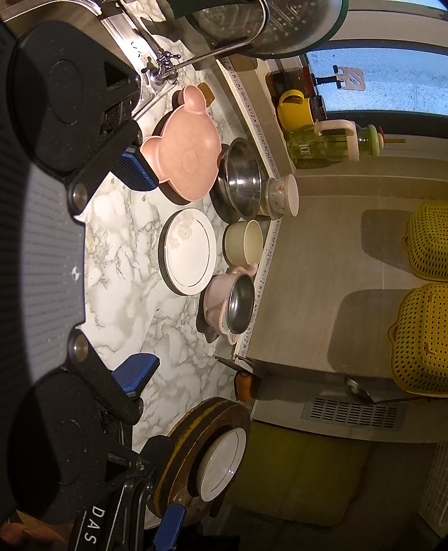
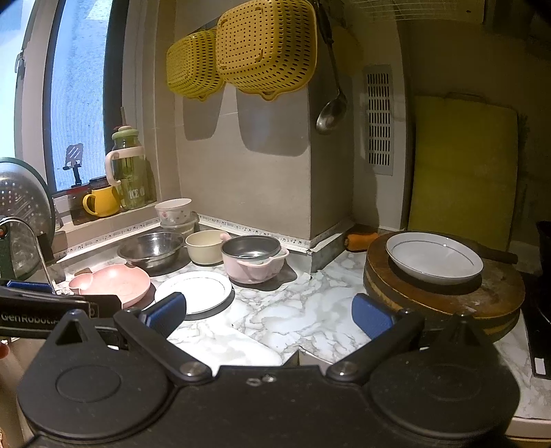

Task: Organize plates and bowls

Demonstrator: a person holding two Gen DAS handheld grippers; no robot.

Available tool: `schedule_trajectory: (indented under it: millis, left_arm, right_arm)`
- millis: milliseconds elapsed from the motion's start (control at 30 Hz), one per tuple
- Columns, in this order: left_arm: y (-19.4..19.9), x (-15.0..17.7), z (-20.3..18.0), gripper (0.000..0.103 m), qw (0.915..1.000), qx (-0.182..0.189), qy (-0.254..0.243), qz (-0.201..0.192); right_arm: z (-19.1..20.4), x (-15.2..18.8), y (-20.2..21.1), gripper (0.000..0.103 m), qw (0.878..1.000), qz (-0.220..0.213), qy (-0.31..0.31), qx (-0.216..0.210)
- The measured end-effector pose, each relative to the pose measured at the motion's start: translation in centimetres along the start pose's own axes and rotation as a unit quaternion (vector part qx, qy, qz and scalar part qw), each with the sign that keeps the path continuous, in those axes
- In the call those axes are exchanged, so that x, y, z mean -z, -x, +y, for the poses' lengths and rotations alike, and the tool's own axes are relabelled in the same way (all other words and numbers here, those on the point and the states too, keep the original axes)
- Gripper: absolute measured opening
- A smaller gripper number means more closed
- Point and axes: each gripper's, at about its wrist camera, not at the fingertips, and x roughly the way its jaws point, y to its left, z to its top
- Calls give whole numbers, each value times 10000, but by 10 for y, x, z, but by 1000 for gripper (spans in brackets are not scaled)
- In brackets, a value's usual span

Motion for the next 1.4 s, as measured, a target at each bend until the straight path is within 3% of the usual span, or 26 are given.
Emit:
schedule_trajectory:
  millis: [1400]
  left_arm:
    - [-37, -10, 11, 101, 9995, -52, 284, 163]
  right_arm:
    - [1, -3, -31, 103, 9994, -1, 150, -325]
